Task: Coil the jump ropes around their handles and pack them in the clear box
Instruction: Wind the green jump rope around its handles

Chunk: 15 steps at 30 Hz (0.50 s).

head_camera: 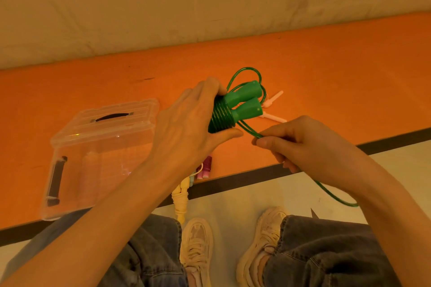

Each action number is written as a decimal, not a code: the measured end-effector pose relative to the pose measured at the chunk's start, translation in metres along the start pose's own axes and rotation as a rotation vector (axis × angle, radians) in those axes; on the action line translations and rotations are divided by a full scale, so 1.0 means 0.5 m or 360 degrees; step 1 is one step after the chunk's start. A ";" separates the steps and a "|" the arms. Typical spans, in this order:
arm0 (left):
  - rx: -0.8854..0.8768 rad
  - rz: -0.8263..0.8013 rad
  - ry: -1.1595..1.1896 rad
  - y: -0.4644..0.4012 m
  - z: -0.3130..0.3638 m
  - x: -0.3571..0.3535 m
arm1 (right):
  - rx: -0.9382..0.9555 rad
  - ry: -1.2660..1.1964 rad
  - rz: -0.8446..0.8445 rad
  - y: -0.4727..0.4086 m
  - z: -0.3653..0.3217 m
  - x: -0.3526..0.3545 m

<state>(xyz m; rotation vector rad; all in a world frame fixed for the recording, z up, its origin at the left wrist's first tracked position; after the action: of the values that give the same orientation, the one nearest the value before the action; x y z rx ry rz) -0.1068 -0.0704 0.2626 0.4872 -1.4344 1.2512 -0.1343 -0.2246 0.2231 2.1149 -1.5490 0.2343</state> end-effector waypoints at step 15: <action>-0.0142 0.0004 -0.0150 0.005 0.022 -0.006 | 0.0093 -0.0200 -0.0139 0.016 -0.041 -0.015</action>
<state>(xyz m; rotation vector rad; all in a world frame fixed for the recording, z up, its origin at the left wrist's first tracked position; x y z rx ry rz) -0.1129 -0.0803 0.2610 0.4896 -1.5634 1.1737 -0.1410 -0.2101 0.2401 2.2757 -1.5321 0.1202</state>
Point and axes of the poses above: each hand's wrist, its own y-axis away from the middle knuckle, its own x-axis out of the back of the hand, z = x × y, the point moved 8 cm from there along -y, towards the middle knuckle, and after that the axes turned 13 degrees about -y, right-handed, at the moved point
